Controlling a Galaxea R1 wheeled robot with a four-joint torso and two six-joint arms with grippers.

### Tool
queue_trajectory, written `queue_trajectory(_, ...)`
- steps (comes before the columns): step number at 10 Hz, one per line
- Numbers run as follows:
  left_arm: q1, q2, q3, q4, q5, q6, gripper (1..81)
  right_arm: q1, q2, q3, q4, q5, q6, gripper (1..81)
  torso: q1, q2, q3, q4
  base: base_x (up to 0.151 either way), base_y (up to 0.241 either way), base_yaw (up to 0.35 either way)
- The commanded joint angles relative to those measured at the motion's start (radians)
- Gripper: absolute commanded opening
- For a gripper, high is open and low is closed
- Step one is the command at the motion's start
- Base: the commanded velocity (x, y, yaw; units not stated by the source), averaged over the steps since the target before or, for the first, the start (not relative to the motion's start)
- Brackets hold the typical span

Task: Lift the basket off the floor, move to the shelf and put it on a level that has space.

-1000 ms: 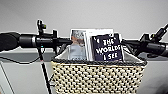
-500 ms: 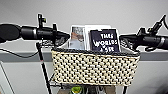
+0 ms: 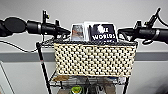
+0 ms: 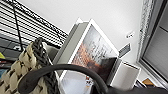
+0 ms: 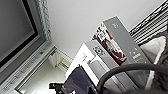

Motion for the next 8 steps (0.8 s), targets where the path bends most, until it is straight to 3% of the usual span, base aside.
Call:
queue_trajectory(1, -0.259, 0.049, -0.043, -0.048, -0.051, 0.006, 1.0, 0.235, 0.039, -0.062, 0.000, 0.017, 0.027, 1.0, 0.000, 0.000, 0.000, 0.000, 0.000, 0.000, 0.000)
queue_trajectory(6, -0.330, 0.094, -0.089, -0.087, -0.034, 0.004, 1.0, 0.305, 0.054, -0.112, 0.003, -0.018, 0.058, 1.0, 0.000, 0.000, 0.000, 0.000, 0.000, 0.000, 0.000)
queue_trajectory(8, -0.334, 0.124, -0.145, -0.087, 0.003, 0.006, 1.0, 0.308, 0.082, -0.157, 0.000, -0.046, 0.064, 1.0, 0.000, 0.000, 0.000, 0.000, 0.000, 0.000, 0.000)
